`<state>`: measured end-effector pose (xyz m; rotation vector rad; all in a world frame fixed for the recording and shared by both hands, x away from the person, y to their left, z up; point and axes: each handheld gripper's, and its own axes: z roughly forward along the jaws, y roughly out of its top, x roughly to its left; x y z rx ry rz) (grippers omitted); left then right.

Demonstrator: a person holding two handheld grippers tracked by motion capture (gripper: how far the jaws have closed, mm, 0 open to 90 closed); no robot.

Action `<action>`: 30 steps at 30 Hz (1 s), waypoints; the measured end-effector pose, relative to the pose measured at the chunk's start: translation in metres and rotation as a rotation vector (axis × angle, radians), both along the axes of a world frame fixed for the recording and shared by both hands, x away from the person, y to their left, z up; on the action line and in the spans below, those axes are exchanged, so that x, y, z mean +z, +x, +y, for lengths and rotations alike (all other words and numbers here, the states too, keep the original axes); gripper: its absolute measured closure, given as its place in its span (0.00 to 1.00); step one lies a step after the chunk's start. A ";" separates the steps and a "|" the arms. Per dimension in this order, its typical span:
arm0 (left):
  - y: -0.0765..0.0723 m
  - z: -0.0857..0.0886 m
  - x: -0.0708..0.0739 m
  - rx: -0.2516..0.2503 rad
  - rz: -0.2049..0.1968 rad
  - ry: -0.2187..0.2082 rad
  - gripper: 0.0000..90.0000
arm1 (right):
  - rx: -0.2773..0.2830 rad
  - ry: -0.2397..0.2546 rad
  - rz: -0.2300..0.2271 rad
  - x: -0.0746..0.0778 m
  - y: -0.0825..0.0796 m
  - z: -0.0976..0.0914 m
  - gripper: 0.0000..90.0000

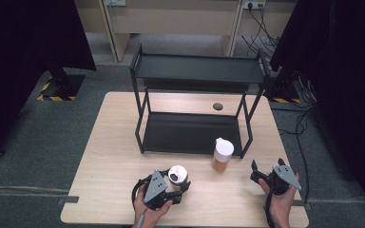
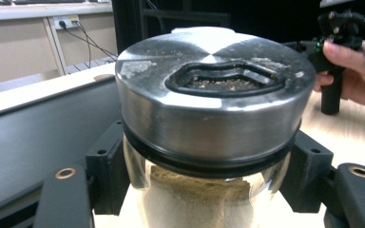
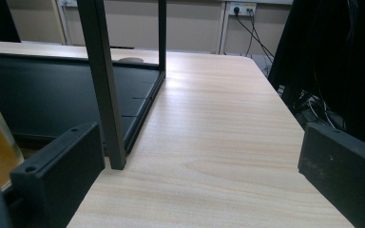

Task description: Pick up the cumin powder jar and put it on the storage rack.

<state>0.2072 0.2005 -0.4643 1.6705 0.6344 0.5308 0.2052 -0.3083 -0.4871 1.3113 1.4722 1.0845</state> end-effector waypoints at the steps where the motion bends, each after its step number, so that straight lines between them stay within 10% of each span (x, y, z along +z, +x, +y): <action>1: 0.000 0.001 0.001 0.001 -0.003 -0.005 0.34 | 0.000 -0.001 0.000 0.000 0.000 0.000 0.02; 30: -0.014 0.010 0.031 0.076 -0.071 -0.044 0.34 | 0.009 -0.016 0.004 0.001 0.001 0.001 0.02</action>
